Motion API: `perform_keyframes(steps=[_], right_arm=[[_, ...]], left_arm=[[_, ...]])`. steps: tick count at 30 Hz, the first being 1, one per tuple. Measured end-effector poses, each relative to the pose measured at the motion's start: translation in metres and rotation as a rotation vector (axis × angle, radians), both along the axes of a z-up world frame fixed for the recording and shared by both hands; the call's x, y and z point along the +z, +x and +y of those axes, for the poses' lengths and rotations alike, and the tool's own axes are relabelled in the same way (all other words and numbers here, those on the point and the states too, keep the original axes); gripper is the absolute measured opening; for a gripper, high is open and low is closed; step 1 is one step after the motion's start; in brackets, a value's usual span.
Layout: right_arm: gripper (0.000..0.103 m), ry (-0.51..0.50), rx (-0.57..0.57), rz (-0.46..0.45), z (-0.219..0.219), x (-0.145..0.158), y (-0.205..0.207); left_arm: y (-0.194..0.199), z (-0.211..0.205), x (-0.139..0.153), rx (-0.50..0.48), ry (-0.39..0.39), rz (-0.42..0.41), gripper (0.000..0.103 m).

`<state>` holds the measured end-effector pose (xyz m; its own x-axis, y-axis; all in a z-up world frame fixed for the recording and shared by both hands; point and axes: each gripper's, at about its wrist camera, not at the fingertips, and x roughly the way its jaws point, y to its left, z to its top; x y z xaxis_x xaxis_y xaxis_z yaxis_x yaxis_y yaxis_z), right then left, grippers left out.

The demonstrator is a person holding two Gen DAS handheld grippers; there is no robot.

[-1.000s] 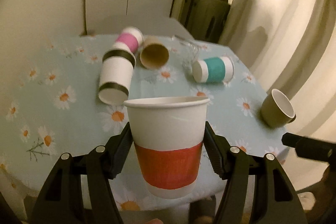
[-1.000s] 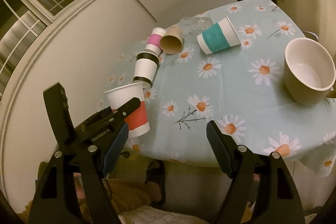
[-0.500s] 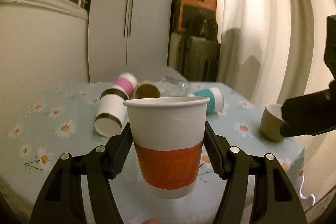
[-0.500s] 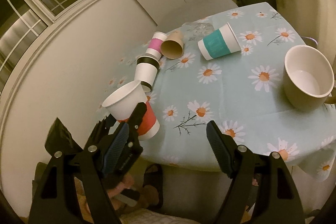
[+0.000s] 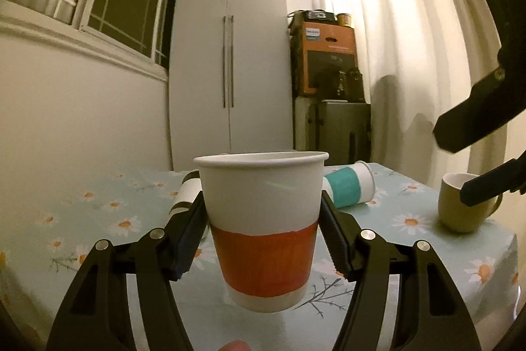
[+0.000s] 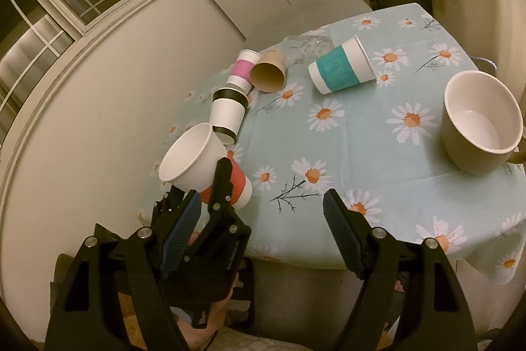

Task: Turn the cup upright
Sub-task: 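Lift the red-band cup upright off the table with the left gripper, then lower the red-band cup upright onto the cloth and open the left gripper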

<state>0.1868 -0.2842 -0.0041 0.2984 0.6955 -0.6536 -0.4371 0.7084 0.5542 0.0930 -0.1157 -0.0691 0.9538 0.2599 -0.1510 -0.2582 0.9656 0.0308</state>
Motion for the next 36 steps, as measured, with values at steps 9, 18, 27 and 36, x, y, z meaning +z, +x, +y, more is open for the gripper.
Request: perform_keyframes(steps=[9, 18, 27, 36], right_arm=[[0.076, -0.017, 0.009, 0.004, 0.006, -0.002, 0.001], [0.076, -0.031, 0.015, 0.006, 0.010, -0.005, 0.003], [0.076, -0.032, 0.015, 0.013, 0.010, -0.006, 0.003], [0.076, -0.013, 0.005, 0.010, 0.005, -0.005, 0.005]], left_arm=[[0.003, 0.002, -0.023, 0.038, -0.006, -0.012, 0.065], [0.003, -0.001, -0.032, 0.046, 0.012, -0.005, 0.065], [0.004, -0.003, -0.034, 0.056, 0.017, 0.009, 0.080], [0.000, -0.005, -0.027, 0.040, 0.025, 0.014, 0.082]])
